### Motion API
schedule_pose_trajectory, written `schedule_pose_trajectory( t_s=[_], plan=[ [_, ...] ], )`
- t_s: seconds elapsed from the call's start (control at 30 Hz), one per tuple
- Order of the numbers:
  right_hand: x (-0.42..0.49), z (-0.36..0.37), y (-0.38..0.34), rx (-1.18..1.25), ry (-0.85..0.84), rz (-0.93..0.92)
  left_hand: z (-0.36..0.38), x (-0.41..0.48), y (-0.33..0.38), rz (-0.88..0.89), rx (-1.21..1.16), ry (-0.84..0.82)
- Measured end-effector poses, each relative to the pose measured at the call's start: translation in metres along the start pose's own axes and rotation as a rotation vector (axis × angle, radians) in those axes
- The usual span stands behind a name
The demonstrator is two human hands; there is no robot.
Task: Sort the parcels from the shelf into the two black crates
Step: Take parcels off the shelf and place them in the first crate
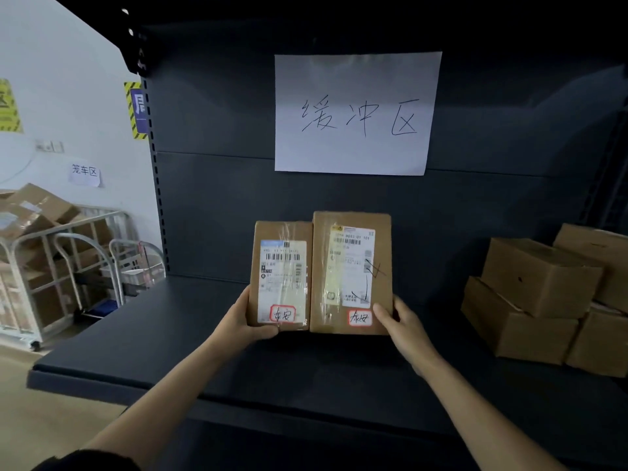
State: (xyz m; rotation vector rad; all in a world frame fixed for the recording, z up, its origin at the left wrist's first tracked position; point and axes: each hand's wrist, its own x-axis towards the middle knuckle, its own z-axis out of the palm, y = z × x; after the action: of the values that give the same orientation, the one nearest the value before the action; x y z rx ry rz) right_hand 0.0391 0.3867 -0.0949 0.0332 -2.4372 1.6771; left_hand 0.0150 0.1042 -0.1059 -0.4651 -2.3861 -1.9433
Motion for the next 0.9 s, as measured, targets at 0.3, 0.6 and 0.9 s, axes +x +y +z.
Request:
schedule_pose_trajectory(
  t_s=[0.3,0.6,0.9],
  plan=[
    [-0.022,0.012,-0.022,0.107,-0.065,-0.057,-0.009,-0.034,0.014,-0.014,-0.045,0.069],
    [-0.037,0.028,-0.032,0.182,-0.166,-0.107,-0.02,-0.083,0.023,-0.013,-0.038,0.194],
    [-0.051,0.071,-0.046,0.217,-0.308,-0.159,-0.048,-0.142,0.028,-0.036,0.006,0.35]
  ],
)
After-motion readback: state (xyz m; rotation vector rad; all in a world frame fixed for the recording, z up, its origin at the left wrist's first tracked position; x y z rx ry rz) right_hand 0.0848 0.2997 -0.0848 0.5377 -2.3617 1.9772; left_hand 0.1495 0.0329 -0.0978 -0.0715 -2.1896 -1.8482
